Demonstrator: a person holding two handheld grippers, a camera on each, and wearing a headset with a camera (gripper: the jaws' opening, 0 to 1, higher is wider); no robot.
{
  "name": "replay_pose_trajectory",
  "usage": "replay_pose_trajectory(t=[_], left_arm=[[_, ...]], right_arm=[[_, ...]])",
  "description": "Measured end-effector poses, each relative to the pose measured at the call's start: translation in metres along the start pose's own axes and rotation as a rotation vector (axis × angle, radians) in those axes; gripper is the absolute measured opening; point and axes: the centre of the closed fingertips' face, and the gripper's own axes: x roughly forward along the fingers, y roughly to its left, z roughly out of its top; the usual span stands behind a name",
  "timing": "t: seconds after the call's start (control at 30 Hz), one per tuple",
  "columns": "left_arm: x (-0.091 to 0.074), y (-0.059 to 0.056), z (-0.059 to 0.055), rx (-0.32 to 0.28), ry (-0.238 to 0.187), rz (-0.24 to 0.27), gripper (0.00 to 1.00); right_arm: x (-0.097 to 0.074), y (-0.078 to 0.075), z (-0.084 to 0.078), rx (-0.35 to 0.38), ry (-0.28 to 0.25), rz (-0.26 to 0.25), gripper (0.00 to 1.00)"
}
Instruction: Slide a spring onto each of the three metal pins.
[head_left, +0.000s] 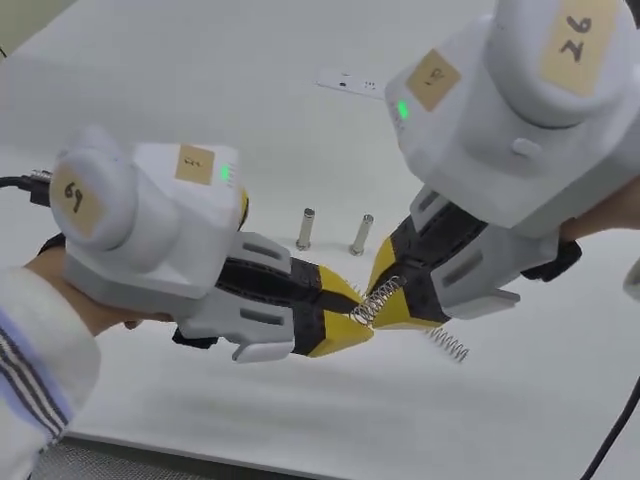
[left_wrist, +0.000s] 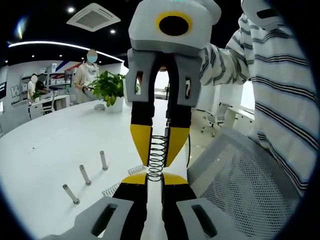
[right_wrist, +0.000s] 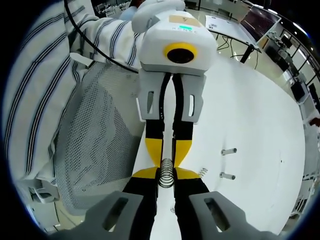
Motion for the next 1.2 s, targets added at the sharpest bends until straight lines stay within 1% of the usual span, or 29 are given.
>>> replay_pose_trajectory(t=[0.07,0.13,0.2,0.33,0.4,0.67,0.87,1.0,1.07,1.2], left_arm=[[0.000,0.001,-0.001,-0.008,0.002,0.004,0.02],[0.000,0.001,-0.002,-0.037,0.001,0.007,0.03],[-0.001,0.002,-0.002,-0.023,0.000,0.014,0.03],[-0.004,0.005,-0.004,-0.027,0.000,0.034,0.03],[-0.006,0.006,-0.004,-0.043,-0.001,0.041,0.03],[-0.012,0.012,-0.007,-0.044,0.007,0.068,0.03],[-0.014,0.010,-0.009,-0.038,0.018,0.067,0.03],[-0.015,0.011,-0.010,-0.039,0.021,0.076,0.03],[-0.016,0.014,-0.010,-0.051,0.014,0.090,0.04],[-0.016,0.016,-0.009,-0.068,-0.007,0.098,0.10]], right_arm=[[0.001,0.000,0.000,0.008,0.003,-0.002,0.08],[0.002,-0.002,0.000,0.002,0.006,-0.004,0.08],[0.002,-0.002,0.001,-0.013,0.008,-0.006,0.08],[0.003,-0.003,0.003,-0.024,0.005,-0.008,0.08],[0.004,-0.002,0.004,-0.028,0.003,-0.007,0.08],[0.008,-0.008,0.011,-0.050,0.002,-0.011,0.08],[0.010,-0.008,0.013,-0.056,0.005,-0.003,0.08],[0.012,-0.011,0.015,-0.061,0.009,-0.006,0.08],[0.012,-0.013,0.015,-0.060,0.009,-0.009,0.08],[0.013,-0.016,0.016,-0.057,0.011,-0.012,0.08]])
